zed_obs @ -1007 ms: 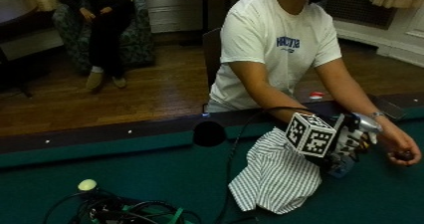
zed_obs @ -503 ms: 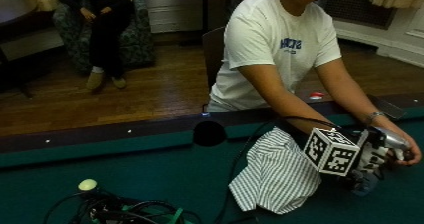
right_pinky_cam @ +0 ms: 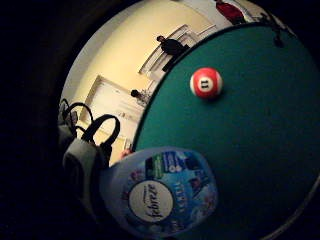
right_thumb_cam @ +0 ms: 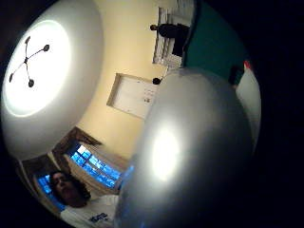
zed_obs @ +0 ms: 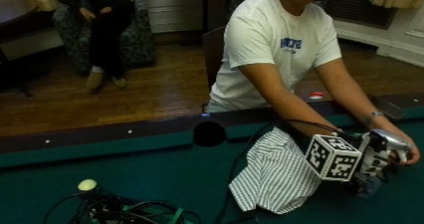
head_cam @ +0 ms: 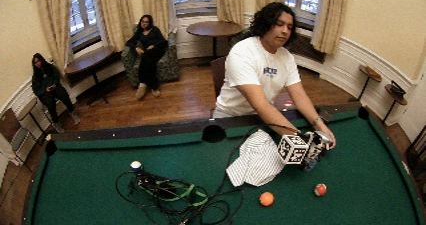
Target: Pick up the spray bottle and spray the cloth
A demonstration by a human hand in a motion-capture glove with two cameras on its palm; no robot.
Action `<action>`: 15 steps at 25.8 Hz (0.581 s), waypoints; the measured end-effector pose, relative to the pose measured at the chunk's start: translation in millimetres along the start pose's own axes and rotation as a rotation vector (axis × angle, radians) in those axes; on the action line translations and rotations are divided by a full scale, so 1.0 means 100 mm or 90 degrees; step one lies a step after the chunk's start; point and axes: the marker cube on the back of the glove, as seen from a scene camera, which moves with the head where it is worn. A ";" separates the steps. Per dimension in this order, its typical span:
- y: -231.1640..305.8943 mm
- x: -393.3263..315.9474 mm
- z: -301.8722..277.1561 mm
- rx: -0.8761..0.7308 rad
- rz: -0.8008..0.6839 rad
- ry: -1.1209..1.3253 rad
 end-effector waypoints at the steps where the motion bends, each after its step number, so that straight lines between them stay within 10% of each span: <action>1: 0.01 0.01 0.00 -0.007 0.002 -0.005; 15: 0.25 0.17 -0.19 -0.163 0.022 0.077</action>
